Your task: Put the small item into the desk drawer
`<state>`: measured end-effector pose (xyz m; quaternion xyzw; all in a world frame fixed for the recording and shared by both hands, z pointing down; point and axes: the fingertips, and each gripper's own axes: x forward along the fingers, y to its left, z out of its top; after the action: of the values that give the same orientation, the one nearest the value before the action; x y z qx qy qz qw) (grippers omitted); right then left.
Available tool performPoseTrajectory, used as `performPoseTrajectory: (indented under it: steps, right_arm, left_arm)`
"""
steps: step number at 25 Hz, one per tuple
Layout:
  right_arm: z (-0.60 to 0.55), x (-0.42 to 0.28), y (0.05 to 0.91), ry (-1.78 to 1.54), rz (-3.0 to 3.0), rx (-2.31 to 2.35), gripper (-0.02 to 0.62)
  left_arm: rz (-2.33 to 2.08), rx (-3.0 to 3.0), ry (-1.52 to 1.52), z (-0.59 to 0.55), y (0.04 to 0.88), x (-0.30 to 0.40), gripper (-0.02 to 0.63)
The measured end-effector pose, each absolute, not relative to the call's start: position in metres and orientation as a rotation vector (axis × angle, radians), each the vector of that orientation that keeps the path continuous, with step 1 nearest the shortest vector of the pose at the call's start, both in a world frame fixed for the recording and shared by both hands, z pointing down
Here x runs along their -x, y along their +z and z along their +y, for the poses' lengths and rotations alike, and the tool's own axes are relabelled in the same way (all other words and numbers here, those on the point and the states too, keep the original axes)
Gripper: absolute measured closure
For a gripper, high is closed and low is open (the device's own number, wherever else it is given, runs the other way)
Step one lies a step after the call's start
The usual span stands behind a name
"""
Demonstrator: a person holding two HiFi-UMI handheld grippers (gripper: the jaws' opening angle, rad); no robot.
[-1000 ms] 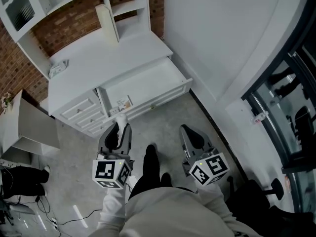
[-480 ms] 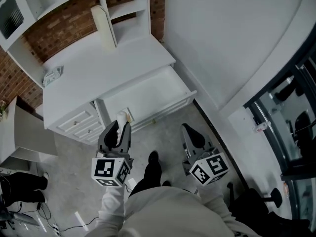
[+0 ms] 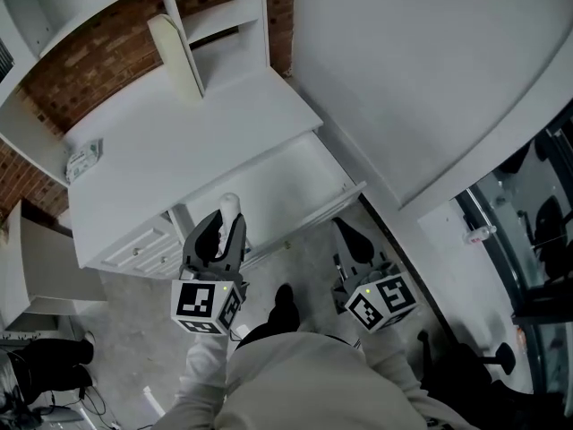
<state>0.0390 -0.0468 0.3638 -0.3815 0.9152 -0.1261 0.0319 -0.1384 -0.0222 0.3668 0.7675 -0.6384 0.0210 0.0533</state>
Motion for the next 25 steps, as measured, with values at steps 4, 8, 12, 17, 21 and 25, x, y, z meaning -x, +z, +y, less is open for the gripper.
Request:
performPoseTrajectory:
  steps: [4, 8, 12, 17, 21, 25]
  right_arm:
    - [-0.067, -0.028, 0.361, -0.371, 2.802, 1.218, 0.568]
    - [-0.079, -0.023, 0.362, -0.362, 2.79, 1.265, 0.568]
    - [-0.085, -0.018, 0.364, -0.361, 2.785, 1.294, 0.568]
    - [-0.094, -0.022, 0.359, -0.338, 2.768, 1.327, 0.568]
    - [-0.106, -0.027, 0.356, -0.33, 2.737, 1.343, 0.568]
    - [-0.117, -0.027, 0.351, -0.303, 2.743, 1.345, 0.568]
  left_arm:
    - [-1.886, -2.371, 0.055, -0.045, 0.369, 0.146, 0.471]
    - [-1.837, -2.396, 0.034, -0.06, 0.372, 0.15, 0.471]
    - [-1.798, -2.427, 0.041, -0.071, 0.376, 0.152, 0.471]
    - [-1.785, -2.429, 0.022, -0.084, 0.376, 0.154, 0.471]
    - [-1.782, -2.445, 0.02, -0.098, 0.373, 0.151, 0.471]
    - [-1.771, -2.454, 0.028, -0.111, 0.373, 0.148, 0.471]
